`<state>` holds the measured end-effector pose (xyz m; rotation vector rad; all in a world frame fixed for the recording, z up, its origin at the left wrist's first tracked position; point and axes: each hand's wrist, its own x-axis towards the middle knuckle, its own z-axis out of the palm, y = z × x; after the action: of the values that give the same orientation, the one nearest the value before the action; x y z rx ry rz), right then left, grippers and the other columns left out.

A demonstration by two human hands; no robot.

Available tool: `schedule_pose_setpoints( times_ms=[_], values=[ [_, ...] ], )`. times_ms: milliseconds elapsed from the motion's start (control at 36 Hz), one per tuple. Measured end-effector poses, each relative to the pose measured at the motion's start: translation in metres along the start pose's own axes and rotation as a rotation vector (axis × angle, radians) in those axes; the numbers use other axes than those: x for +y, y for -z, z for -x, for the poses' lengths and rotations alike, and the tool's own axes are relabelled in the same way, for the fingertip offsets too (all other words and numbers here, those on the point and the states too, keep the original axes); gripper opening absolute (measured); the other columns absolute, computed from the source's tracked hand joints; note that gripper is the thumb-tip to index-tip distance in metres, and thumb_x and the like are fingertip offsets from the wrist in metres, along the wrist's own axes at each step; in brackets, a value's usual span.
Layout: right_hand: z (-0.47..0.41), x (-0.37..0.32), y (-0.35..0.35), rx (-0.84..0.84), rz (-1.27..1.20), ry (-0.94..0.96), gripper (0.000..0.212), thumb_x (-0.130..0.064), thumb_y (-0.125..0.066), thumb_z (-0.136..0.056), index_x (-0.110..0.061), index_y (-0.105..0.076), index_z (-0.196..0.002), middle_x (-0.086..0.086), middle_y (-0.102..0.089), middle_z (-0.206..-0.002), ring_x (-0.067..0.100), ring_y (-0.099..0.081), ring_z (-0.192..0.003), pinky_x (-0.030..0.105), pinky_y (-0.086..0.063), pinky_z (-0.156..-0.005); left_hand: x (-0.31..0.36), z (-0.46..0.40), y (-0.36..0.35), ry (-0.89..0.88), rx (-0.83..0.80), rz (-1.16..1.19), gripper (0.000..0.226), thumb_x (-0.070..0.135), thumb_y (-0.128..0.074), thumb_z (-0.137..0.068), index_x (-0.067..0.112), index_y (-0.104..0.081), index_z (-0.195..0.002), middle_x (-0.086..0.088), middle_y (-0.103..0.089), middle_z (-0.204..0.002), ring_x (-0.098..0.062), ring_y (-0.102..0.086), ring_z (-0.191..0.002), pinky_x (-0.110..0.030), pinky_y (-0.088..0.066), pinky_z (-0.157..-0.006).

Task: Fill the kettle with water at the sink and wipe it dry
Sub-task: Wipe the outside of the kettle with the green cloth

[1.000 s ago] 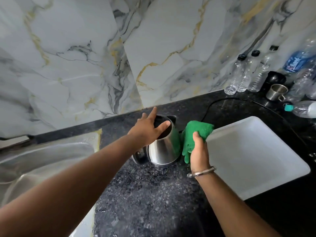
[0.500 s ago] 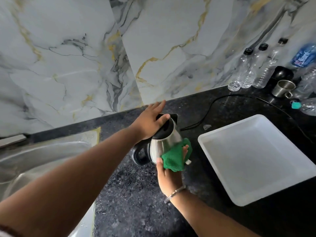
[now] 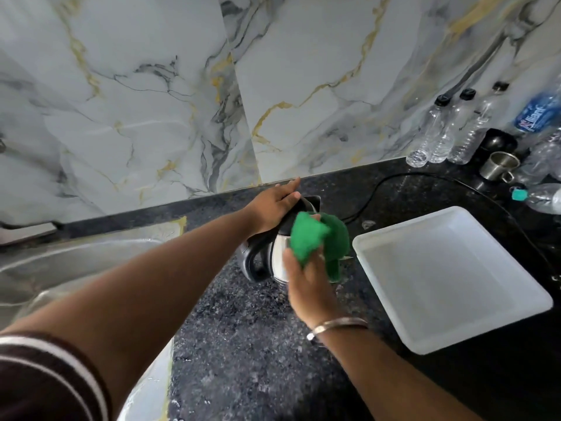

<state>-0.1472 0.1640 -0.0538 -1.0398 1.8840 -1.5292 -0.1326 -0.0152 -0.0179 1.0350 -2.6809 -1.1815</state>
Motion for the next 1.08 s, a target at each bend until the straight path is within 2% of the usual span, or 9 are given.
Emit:
schedule_pose_setpoints(
  times_ms=[56, 139, 361, 528, 694, 778, 861, 1000, 1083],
  values=[
    [-0.004, 0.005, -0.028, 0.039, 0.295, 0.037, 0.085, -0.051, -0.036, -0.09, -0.025, 0.017, -0.152, 0.0, 0.021, -0.161, 0.026, 0.014, -0.15, 0.045, -0.004, -0.123, -0.001, -0.001, 0.001, 0.01, -0.02, 0.037, 0.054, 0.033, -0.04, -0.111, 0.019, -0.029, -0.162, -0.005, -0.032, -0.168, -0.025, -0.021, -0.159, -0.041, -0.013, -0.13],
    [-0.001, 0.017, -0.052, 0.136, 0.63, 0.116, 0.082, -0.046, -0.041, -0.09, -0.004, -0.01, -0.152, 0.017, -0.002, -0.159, 0.044, -0.002, -0.147, 0.056, -0.011, -0.118, -0.003, -0.003, 0.002, 0.015, -0.046, 0.057, 0.054, 0.035, -0.039, -0.111, 0.021, -0.029, -0.162, -0.003, -0.032, -0.168, -0.026, -0.019, -0.159, -0.044, -0.013, -0.13],
    [0.018, 0.075, -0.051, 0.074, 0.852, 0.331, 0.067, -0.042, -0.05, -0.087, -0.012, -0.042, -0.146, 0.012, -0.045, -0.151, 0.042, -0.027, -0.141, 0.052, -0.019, -0.117, -0.011, -0.009, 0.0, -0.014, -0.041, 0.043, 0.053, 0.036, -0.039, -0.11, 0.021, -0.032, -0.161, -0.003, -0.035, -0.167, -0.026, -0.019, -0.159, -0.047, -0.013, -0.13],
    [0.054, 0.106, -0.047, -0.385, 0.936, 0.138, 0.071, -0.049, -0.061, -0.085, -0.012, -0.047, -0.145, 0.007, -0.043, -0.155, 0.035, -0.036, -0.142, 0.051, -0.03, -0.115, -0.013, -0.008, -0.002, -0.033, -0.033, 0.015, 0.055, 0.042, -0.038, -0.109, 0.024, -0.031, -0.161, -0.001, -0.033, -0.168, -0.024, -0.019, -0.16, -0.048, -0.013, -0.13],
    [0.032, 0.083, 0.014, -0.564, 0.397, -0.402, 0.062, -0.066, -0.047, -0.09, -0.012, -0.064, -0.117, 0.008, -0.071, -0.101, 0.026, -0.063, -0.104, 0.026, -0.044, -0.085, -0.003, 0.004, 0.0, -0.027, 0.008, 0.025, 0.06, 0.053, -0.028, -0.108, 0.028, -0.024, -0.163, 0.0, -0.026, -0.171, -0.024, -0.009, -0.161, -0.052, -0.006, -0.13],
    [0.015, 0.073, 0.062, -0.319, -0.242, -0.666, 0.073, -0.064, -0.054, -0.085, -0.002, -0.064, -0.121, 0.016, -0.07, -0.119, 0.028, -0.061, -0.118, 0.042, -0.044, -0.107, 0.005, 0.012, 0.0, -0.078, 0.129, -0.208, 0.067, 0.055, -0.027, -0.107, 0.021, -0.02, -0.164, -0.01, -0.025, -0.171, -0.035, -0.012, -0.16, -0.055, -0.009, -0.129],
    [0.001, 0.064, 0.107, -0.007, -0.665, -0.667, 0.042, -0.039, -0.056, -0.088, -0.006, -0.071, -0.109, 0.012, -0.078, -0.105, 0.024, -0.071, -0.103, 0.038, -0.058, -0.084, 0.01, 0.026, -0.005, -0.088, 0.24, -0.37, 0.083, 0.068, -0.022, -0.1, 0.015, -0.015, -0.165, -0.015, -0.022, -0.171, -0.037, -0.015, -0.16, -0.056, -0.012, -0.128],
    [-0.04, 0.042, 0.127, 0.143, -0.711, -0.516, 0.073, -0.061, -0.067, -0.075, -0.012, -0.062, -0.129, 0.011, -0.065, -0.133, 0.023, -0.062, -0.121, 0.042, -0.043, -0.108, 0.008, 0.038, -0.022, -0.02, 0.196, -0.505, 0.107, 0.084, -0.009, -0.086, 0.012, -0.006, -0.165, -0.013, -0.012, -0.174, -0.033, -0.007, -0.161, -0.055, -0.007, -0.129],
    [-0.067, 0.031, 0.094, 0.053, -0.469, -0.465, 0.046, -0.061, -0.057, -0.09, -0.026, -0.067, -0.119, -0.014, -0.073, -0.107, 0.002, -0.065, -0.101, 0.013, -0.052, -0.084, 0.009, 0.032, -0.023, -0.016, 0.197, -0.516, 0.111, 0.087, -0.016, -0.085, 0.01, -0.005, -0.164, -0.015, -0.012, -0.174, -0.033, -0.008, -0.161, -0.055, -0.009, -0.129]
  ],
)
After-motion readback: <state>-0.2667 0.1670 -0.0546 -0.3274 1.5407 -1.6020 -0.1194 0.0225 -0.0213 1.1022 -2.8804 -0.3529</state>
